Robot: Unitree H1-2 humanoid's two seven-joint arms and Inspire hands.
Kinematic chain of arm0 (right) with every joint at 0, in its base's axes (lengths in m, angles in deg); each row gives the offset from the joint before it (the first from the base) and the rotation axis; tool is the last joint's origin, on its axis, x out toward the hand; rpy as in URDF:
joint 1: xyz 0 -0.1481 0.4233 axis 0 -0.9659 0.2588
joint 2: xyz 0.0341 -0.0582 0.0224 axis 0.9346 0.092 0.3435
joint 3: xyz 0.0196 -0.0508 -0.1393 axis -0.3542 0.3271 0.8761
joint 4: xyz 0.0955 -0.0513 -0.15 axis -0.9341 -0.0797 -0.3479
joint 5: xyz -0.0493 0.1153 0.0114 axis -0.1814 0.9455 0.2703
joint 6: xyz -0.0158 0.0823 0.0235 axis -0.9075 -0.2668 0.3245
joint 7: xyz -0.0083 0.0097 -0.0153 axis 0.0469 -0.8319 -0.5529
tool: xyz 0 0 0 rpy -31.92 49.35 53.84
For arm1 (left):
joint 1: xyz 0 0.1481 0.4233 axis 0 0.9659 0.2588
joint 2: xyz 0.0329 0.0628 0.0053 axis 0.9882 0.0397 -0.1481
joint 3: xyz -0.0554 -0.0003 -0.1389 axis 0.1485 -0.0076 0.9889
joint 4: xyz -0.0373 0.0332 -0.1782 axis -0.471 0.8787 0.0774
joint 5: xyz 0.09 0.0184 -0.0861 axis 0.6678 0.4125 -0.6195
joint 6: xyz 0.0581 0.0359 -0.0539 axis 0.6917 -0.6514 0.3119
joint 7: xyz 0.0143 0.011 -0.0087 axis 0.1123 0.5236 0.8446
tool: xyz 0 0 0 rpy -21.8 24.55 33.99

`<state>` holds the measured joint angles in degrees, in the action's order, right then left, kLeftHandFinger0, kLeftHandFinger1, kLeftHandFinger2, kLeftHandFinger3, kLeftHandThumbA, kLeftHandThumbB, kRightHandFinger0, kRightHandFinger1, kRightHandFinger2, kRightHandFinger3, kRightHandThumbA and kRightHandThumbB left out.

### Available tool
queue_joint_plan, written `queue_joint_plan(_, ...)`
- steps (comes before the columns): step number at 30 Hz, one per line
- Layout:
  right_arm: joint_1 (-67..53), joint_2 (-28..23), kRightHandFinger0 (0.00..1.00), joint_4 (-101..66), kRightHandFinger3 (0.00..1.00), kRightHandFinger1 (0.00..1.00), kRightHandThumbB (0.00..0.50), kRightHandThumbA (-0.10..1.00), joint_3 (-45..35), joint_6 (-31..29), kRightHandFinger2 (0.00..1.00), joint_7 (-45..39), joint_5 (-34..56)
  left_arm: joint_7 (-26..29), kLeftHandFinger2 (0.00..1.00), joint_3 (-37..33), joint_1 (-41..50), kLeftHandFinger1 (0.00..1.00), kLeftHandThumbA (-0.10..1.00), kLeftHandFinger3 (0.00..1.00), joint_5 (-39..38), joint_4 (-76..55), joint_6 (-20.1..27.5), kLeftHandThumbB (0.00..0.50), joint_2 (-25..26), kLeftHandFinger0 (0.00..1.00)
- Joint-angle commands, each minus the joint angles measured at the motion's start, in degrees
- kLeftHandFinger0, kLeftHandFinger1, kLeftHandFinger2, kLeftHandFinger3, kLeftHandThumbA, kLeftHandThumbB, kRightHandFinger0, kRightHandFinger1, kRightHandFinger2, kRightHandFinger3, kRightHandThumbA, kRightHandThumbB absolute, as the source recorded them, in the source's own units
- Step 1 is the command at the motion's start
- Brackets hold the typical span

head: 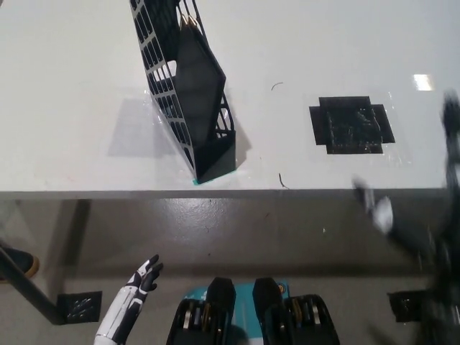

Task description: A notebook is kept standing on the table on the right hand side and a black shelf is kept on the left hand side and the robot uses its right hand to grab the notebook and places it in the shelf

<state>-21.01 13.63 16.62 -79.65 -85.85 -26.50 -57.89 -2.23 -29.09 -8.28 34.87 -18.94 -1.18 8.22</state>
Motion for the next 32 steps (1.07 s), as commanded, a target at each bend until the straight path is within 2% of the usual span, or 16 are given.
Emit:
queue_joint_plan(1,-2.36,-1.12,1.0,1.23,1.0,1.0,0.272,1.0,1.43,-9.33,1.0,-3.89,3.01,0.86,1.0,0.44,-1.29,1.0,1.0,1.0,0.51,-2.04,0.61,0.181,0.45,1.0)
queue_joint_plan(4,-2.36,-0.65,1.0,8.17,1.0,1.0,0.272,1.0,1.04,-8.49,1.0,-6.03,9.15,0.97,1.0,0.17,-1.09,1.0,1.0,1.0,1.15,-2.17,1.09,0.165,0.43,1.0)
queue_joint_plan(5,-2.3,0.04,1.0,11.09,1.0,1.0,0.306,1.0,0.56,-7.26,1.0,-6.92,11.91,1.03,1.0,0.34,-1.11,1.0,1.0,1.0,0.77,-1.81,1.5,0.167,0.2,1.0)
queue_joint_plan(9,-1.17,0.95,1.0,19.38,1.0,1.0,0.355,1.0,-0.66,-6.53,1.0,-8.7,14.31,1.53,1.0,0.63,-1.45,1.0,1.0,1.0,0.68,-1.55,2.06,0.164,-0.24,1.0)
queue_joint_plan(10,-0.93,0.93,1.0,20.64,1.0,1.0,0.355,1.0,-0.58,-6.19,1.0,-9.62,14.92,1.64,1.0,0.76,-1.64,1.0,1.0,1.0,0.62,-1.47,2.14,0.165,-0.24,1.0)
queue_joint_plan(14,-2.1,2.92,1.0,25.38,1.0,1.0,0.28,1.0,-0.39,-5.29,1.0,-14.25,22.52,1.36,1.0,0.73,-1.82,1.0,1.0,1.0,0.65,-2.05,0.95,0.178,-0.17,1.0)
queue_joint_plan(16,-2.46,3.47,1.0,27.45,1.0,1.0,0.274,1.0,-0.51,-5.95,1.0,-14.77,22.67,1.37,1.0,0.69,-1.99,1.0,1.0,1.0,0.6,-1.91,1.02,0.183,-0.26,1.0)
queue_joint_plan(18,-2.23,3.57,1.0,29.21,1.0,1.0,0.237,1.0,-0.65,-6.69,1.0,-15.92,23.06,1.53,1.0,0.8,-2.12,1.0,1.0,1.0,0.51,-1.25,1.88,0.179,-0.21,1.0)
queue_joint_plan(22,-1.26,3.58,1.0,32.6,1.0,1.0,0.248,1.0,-0.97,-7.33,1.0,-17.78,23.59,1.55,1.0,0.87,-2.01,1.0,1.0,1.0,0.35,-0.97,2.16,0.181,-0.18,1.0)
queue_joint_plan(25,-0.91,3.56,1.0,33.35,1.0,1.0,0.237,1.0,-1.34,-6.5,1.0,-18.43,23.44,1.39,1.0,0.77,-2.22,1.0,1.0,1.0,0.1,-0.54,2.4,0.191,-0.14,1.0)
queue_joint_plan(32,0.07,3.83,1.0,35.22,1.0,1.0,0.244,1.0,-2.31,-6.31,1.0,-18.74,21.97,1.67,1.0,0.85,-2.29,1.0,1.0,1.0,0.33,-0.91,1.76,0.176,-0.21,1.0)
